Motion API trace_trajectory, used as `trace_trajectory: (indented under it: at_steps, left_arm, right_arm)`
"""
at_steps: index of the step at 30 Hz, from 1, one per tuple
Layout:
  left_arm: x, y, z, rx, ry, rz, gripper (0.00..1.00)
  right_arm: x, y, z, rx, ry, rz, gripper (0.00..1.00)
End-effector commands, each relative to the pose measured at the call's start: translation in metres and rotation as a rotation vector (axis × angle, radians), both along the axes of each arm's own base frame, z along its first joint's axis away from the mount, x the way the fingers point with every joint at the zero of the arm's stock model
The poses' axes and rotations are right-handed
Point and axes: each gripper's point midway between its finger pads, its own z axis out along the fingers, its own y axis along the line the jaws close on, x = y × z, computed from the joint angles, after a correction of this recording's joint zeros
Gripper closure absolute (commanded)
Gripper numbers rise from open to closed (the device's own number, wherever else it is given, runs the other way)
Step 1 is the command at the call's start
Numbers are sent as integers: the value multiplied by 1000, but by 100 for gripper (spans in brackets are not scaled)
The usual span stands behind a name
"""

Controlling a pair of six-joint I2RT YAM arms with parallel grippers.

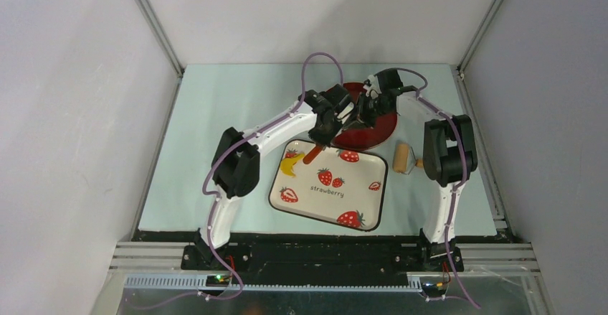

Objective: Roll out the dumpling wrappers from the dough

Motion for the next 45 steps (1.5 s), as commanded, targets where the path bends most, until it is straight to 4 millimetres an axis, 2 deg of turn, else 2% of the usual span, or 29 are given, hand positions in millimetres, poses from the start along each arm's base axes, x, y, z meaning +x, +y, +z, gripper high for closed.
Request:
trace_trajectory:
  at_steps: [1,8,22,30,45]
  left_arm:
    - [16,-12,20,-67,-48,-5,100]
    - [20,-18,26,-87,-60,-1,100]
    - [20,-22,34,-113,-63,-19,100]
    - [20,-20,31,-104,-60,-14,100]
    - [17,-14,34,-91,-64,-17,100]
  right_arm:
    - [8,3,-18,-56,-3,-10,95]
    - [14,-3,-42,-166,-10,-24,95]
    - [31,-4,-39,-231,-62,-41,95]
    - [36,-8,-54,-323,-58,-32,95]
    - [31,-13,-75,-439,-66,-4,94]
